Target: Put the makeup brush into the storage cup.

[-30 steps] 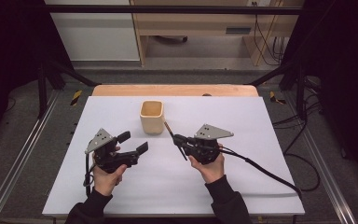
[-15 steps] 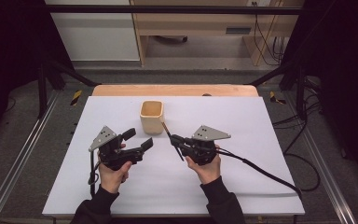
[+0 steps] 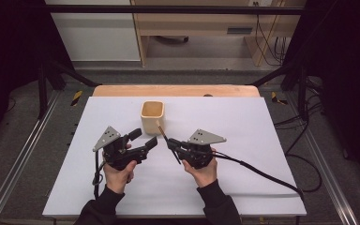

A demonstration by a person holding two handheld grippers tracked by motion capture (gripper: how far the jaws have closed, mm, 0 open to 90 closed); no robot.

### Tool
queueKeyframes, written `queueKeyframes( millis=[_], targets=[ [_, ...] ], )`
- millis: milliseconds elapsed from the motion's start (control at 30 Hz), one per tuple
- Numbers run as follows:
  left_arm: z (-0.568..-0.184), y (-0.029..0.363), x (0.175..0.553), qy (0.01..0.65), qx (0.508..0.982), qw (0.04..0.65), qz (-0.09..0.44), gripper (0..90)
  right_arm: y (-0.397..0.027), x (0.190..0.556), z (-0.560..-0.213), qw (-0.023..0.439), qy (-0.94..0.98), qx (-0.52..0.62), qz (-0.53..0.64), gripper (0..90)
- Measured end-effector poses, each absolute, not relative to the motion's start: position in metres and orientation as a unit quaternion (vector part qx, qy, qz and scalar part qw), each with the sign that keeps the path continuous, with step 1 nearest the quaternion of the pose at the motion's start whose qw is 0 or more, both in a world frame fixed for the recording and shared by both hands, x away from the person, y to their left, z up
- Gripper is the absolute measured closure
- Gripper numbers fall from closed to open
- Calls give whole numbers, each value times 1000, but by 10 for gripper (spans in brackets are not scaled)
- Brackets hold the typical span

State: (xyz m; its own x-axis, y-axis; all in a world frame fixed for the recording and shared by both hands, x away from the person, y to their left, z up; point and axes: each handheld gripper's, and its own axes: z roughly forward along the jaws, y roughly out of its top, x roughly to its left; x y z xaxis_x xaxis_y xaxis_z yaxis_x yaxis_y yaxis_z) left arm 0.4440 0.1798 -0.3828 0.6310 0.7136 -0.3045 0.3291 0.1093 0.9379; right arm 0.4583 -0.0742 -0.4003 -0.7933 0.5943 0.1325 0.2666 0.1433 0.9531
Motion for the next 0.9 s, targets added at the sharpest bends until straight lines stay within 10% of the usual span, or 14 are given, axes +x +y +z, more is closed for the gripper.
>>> queueKeyframes(
  millis=[900],
  targets=[
    [-397,158,448,423,633,634,137,486,-66,456,-409,133,743,286,590,837]
  ],
)
